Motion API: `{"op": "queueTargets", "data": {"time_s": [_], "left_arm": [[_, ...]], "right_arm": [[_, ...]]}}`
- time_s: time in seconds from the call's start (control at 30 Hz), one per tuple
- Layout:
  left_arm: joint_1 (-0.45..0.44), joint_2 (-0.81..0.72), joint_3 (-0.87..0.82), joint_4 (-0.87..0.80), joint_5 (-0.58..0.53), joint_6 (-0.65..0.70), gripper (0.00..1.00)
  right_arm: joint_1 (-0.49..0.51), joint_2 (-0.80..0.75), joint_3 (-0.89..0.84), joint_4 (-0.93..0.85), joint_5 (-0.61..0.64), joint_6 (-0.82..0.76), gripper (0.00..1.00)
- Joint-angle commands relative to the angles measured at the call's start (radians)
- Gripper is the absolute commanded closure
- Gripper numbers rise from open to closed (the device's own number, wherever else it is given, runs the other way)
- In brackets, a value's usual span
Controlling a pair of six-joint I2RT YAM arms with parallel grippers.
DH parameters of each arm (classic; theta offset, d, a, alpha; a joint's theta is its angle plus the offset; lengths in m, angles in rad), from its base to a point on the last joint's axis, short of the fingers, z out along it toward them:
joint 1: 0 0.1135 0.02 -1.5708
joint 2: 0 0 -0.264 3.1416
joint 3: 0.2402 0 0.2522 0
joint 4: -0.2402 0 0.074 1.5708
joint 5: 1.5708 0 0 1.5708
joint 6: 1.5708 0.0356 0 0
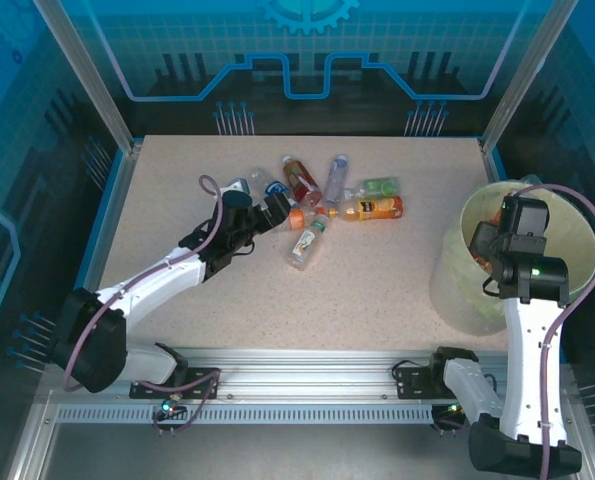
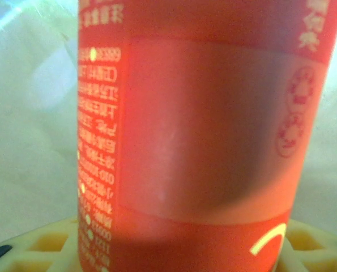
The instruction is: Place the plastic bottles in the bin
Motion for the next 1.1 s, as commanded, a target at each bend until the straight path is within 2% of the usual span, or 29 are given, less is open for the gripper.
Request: {"op": "queueTargets", "data": {"time_s": [0.0,0.2,0.63,0.93,1.07], "left_arm": [[0.009,0.047,0.035,-0.076,0.01,-0.025,0.01],[0.009,0.159,0.111,-0.16,0.079,-0.028,0.01],[0.009,0.261,0.195,-0.242,0.158,-0.005,0.01],[0.009,0.276,0.2,-0.262,0.131,0.003,0.01],[0.009,0.313,0.239,-0.306,0.171,0.045,0.01]], "right_arm": [[-0.014,-0.014,-0.011,-0.024,0.005,0.024,0.48],[-0.014,-0.019,-0.019,-0.035,-0.062,0.031,0.46],[-0.014,-0.022,0.021,-0.025,-0.161,0.052,0.21],[-0.014,-0.069,0.035,-0.011,-0.124,0.056,0.13],[-0.014,-0.107,0.027,0.012,-0.104,0.052,0.11]]}}
